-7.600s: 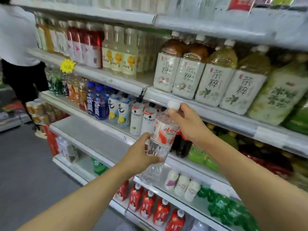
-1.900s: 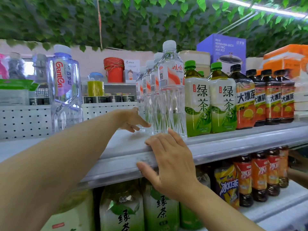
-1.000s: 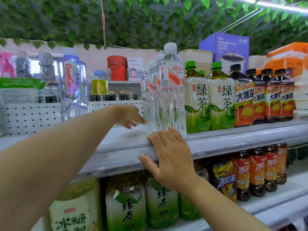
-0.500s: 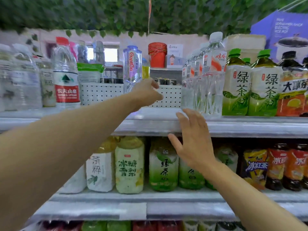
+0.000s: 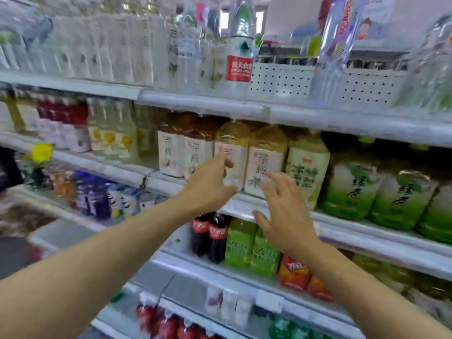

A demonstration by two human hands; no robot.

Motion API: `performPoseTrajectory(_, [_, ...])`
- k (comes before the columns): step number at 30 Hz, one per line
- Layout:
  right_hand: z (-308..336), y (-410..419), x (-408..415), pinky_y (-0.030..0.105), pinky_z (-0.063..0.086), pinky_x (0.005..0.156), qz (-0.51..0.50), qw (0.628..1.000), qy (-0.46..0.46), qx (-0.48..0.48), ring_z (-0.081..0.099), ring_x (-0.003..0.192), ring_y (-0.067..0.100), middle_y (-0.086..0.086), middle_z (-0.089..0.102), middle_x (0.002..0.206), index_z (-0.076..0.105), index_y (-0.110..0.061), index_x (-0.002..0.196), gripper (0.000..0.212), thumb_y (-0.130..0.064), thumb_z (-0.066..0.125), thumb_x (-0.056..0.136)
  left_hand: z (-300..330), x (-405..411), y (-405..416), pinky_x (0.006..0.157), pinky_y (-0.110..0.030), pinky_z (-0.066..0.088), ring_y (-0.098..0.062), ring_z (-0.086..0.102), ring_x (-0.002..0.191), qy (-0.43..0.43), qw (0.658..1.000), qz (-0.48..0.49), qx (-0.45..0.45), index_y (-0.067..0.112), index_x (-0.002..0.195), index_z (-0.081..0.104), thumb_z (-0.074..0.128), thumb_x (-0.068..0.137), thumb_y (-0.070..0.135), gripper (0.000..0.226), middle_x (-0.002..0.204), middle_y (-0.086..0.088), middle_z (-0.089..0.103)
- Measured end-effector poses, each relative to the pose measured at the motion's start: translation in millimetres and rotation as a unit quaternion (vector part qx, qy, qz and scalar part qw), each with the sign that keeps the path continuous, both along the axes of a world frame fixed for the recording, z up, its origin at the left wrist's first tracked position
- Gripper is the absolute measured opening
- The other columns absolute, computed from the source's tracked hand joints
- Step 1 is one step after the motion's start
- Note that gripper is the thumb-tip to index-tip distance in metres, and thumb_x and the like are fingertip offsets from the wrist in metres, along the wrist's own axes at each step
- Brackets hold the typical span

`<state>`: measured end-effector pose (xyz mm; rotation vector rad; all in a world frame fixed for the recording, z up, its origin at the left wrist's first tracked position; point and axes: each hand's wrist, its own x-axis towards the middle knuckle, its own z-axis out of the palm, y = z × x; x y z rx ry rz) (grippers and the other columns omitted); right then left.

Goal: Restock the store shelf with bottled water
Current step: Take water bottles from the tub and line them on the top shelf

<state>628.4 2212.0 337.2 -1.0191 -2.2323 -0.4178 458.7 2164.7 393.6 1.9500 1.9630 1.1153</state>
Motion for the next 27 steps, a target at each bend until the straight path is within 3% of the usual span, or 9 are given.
performPoseTrajectory(5, [-80.3, -41.8, -64.2, 0.048, 0.044, 0.098, 0.068, 0.994, -0.037, -0.072, 0.039, 0.118, 0.033, 0.017, 0.048, 0.129, 0.057, -0.006, 0.115, 0.053, -0.024, 0.077, 0.070, -97.9, -75.6, -67.1, 0.093, -0.035, 0.044, -0.024, 0.050, 0.115, 0.039, 0.985, 0.054, -0.162, 0.017, 0.128, 0.044, 0.067, 0.082, 0.030, 0.052, 0.130, -0.006, 0.050])
performPoseTrajectory(9, [-152.2, -79.0, -107.0, 0.049, 0.042, 0.100, 0.113, 0.979, -0.075, -0.149, 0.037, 0.122, 0.035, 0.019, 0.047, 0.133, 0.058, -0.003, 0.114, 0.052, -0.023, 0.076, 0.070, -172.0, -121.2, -122.5, 0.099, -0.031, 0.039, -0.023, 0.046, 0.122, 0.012, 0.960, 0.084, -0.265, 0.018, 0.131, 0.042, 0.065, 0.084, 0.032, 0.054, 0.136, -0.005, 0.046])
performPoseTrajectory(11, [-186.1, -96.0, -123.7, 0.047, 0.039, 0.102, 0.134, 0.966, -0.094, -0.199, 0.041, 0.123, 0.038, 0.019, 0.045, 0.134, 0.058, -0.004, 0.116, 0.050, -0.020, 0.075, 0.071, -204.3, -137.7, -146.3, 0.096, -0.027, 0.039, -0.023, 0.047, 0.121, -0.007, 0.953, 0.106, -0.285, 0.015, 0.128, 0.045, 0.065, 0.083, 0.029, 0.052, 0.134, -0.007, 0.048])
performPoseTrajectory(14, [-236.0, -114.0, -147.1, 0.046, 0.051, 0.089, 0.162, 0.954, -0.111, -0.225, 0.056, 0.105, 0.040, 0.020, 0.056, 0.117, 0.062, -0.005, 0.104, 0.053, -0.017, 0.083, 0.057, -250.9, -156.1, -176.7, 0.096, -0.027, 0.038, -0.024, 0.048, 0.121, -0.030, 0.935, 0.134, -0.326, 0.012, 0.127, 0.046, 0.065, 0.084, 0.028, 0.050, 0.132, -0.008, 0.051])
performPoseTrajectory(16, [-266.8, -123.5, -158.7, 0.044, 0.053, 0.084, 0.179, 0.945, -0.123, -0.245, 0.058, 0.096, 0.039, 0.019, 0.058, 0.110, 0.063, -0.003, 0.101, 0.050, -0.019, 0.079, 0.055, -282.4, -165.6, -193.6, 0.098, -0.027, 0.038, -0.024, 0.047, 0.122, -0.050, 0.925, 0.152, -0.346, 0.013, 0.128, 0.046, 0.066, 0.083, 0.027, 0.051, 0.133, -0.009, 0.050])
performPoseTrajectory(18, [-296.3, -131.4, -167.3, 0.044, 0.052, 0.085, 0.189, 0.934, -0.142, -0.267, 0.057, 0.096, 0.038, 0.018, 0.058, 0.109, 0.062, -0.002, 0.101, 0.045, -0.024, 0.067, 0.062, -315.0, -172.1, -208.8, 0.098, -0.027, 0.038, -0.024, 0.048, 0.122, -0.074, 0.913, 0.169, -0.364, 0.012, 0.128, 0.046, 0.066, 0.082, 0.025, 0.052, 0.133, -0.009, 0.051])
performPoseTrajectory(22, [-354.0, -139.6, -175.7, 0.047, 0.051, 0.085, 0.195, 0.915, -0.197, -0.295, 0.060, 0.099, 0.040, 0.020, 0.061, 0.109, 0.065, -0.002, 0.097, 0.049, -0.021, 0.084, 0.057, -379.0, -175.4, -229.5, 0.097, -0.026, 0.037, -0.023, 0.049, 0.122, -0.119, 0.894, 0.196, -0.386, 0.010, 0.128, 0.046, 0.066, 0.083, 0.025, 0.051, 0.133, -0.009, 0.051])
performPoseTrajectory(27, [-434.8, -135.1, -175.7, 0.047, 0.049, 0.089, 0.199, 0.879, -0.235, -0.365, 0.056, 0.106, 0.042, 0.021, 0.058, 0.114, 0.062, 0.001, 0.109, 0.052, -0.020, 0.081, 0.065, -461.7, -164.1, -244.8, 0.094, -0.031, 0.042, -0.024, 0.052, 0.116, -0.157, 0.860, 0.240, -0.423, 0.016, 0.125, 0.047, 0.066, 0.083, 0.026, 0.048, 0.128, -0.006, 0.053])
